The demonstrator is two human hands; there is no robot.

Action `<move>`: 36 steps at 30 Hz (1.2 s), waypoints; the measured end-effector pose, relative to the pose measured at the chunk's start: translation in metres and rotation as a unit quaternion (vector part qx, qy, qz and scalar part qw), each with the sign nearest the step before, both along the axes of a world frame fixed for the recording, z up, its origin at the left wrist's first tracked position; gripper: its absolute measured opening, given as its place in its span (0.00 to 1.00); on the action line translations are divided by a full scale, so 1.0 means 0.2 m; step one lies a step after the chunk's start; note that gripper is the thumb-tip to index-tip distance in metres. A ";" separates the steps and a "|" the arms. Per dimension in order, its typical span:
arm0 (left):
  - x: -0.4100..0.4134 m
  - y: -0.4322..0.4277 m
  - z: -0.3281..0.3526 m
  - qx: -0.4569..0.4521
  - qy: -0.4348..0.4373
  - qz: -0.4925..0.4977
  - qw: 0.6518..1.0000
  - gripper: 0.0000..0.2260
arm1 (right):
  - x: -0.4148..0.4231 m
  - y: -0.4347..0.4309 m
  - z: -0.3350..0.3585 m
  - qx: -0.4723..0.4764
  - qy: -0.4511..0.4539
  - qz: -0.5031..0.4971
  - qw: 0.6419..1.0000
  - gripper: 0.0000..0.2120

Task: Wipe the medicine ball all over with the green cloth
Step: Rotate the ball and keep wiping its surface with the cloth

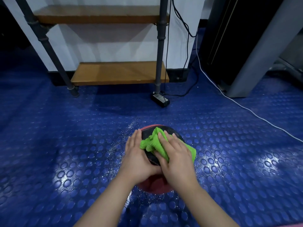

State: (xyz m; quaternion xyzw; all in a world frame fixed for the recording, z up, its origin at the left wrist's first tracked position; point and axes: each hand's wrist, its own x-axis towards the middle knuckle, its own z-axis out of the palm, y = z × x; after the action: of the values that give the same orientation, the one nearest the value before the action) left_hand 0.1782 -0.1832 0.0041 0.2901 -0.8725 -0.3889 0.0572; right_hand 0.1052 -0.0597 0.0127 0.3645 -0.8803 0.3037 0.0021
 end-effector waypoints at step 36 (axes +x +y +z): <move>0.07 0.13 -0.07 0.087 0.090 0.095 0.988 0.65 | -0.49 -0.05 0.05 0.016 -0.310 -0.210 0.927 0.15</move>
State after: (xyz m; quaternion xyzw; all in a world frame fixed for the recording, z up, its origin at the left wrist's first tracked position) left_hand 0.1913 -0.1579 -0.0106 0.3394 -0.7954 -0.4802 0.1465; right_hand 0.0076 -0.0704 0.0217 0.0593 -0.8983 0.3798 -0.2126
